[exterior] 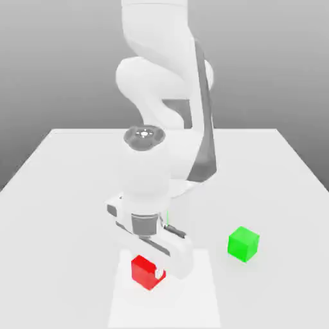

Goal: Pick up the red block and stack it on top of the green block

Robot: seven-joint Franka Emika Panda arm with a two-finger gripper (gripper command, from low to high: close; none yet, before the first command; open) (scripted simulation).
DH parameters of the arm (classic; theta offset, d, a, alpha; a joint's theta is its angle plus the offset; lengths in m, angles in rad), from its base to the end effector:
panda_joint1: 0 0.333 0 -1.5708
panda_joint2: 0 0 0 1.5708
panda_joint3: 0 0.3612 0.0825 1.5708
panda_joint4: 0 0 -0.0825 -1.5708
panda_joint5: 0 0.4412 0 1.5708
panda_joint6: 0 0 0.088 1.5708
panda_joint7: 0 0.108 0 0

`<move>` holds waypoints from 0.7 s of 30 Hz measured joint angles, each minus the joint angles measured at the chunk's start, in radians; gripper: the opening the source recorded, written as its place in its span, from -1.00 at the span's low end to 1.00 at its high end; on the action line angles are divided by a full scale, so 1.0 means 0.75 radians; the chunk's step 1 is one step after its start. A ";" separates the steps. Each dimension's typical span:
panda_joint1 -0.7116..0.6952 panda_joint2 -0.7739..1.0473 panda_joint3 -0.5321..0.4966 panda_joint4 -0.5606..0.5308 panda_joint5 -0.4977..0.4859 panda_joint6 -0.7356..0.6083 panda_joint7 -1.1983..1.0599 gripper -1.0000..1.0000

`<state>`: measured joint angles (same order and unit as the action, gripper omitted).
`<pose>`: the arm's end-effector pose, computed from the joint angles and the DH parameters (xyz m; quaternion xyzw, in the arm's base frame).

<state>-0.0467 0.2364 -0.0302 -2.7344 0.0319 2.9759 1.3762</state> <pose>0.4082 -0.0347 0.1366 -0.7372 0.6756 -0.0026 0.0009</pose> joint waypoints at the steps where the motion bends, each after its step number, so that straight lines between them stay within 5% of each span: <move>1: 0.003 -0.026 -0.005 -0.002 -0.007 -0.021 0.004 -1.00; 10: 0.006 -0.272 -0.016 -0.041 -0.041 -0.233 0.031 -1.00; 21: 0.283 -0.434 0.164 -0.126 0.136 -0.329 0.089 -1.00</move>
<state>0.1653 -0.0892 0.0927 -2.8288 0.1336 2.7289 1.4428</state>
